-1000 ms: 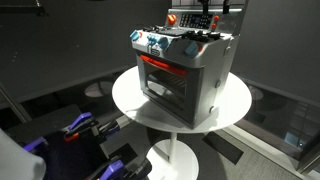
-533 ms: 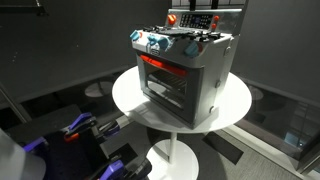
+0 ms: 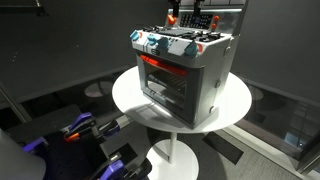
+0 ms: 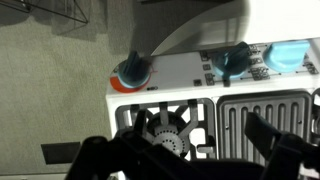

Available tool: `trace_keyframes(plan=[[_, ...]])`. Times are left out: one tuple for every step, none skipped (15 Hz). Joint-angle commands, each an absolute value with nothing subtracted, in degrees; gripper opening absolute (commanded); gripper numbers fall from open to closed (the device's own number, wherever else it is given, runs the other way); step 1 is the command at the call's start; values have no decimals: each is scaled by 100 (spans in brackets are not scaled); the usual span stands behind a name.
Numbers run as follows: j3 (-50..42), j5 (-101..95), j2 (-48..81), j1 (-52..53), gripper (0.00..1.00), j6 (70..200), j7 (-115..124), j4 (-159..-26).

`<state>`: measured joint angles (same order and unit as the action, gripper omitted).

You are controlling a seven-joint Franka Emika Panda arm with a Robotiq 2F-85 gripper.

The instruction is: Press the top right orange button on the stove

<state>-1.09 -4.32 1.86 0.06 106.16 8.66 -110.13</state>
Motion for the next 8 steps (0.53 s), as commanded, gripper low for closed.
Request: trace_keyframes(plan=[[-70, -320, -340, -6, 100, 10713, 680, -11587], [-64, -318, -411, -8, 100, 10712, 679, -11665], [-58, -325, -479, -10, 100, 10719, 685, -11746], [-51, -359, -537, -9, 100, 10735, 699, -11815], [-48, -358, -576, -11, 100, 10738, 713, -11859], [-37, -430, -327, -14, 100, 10616, 846, -11610], [-35, -430, -378, -15, 100, 10623, 846, -11667], [-33, -429, -414, -16, 100, 10628, 846, -11706]])
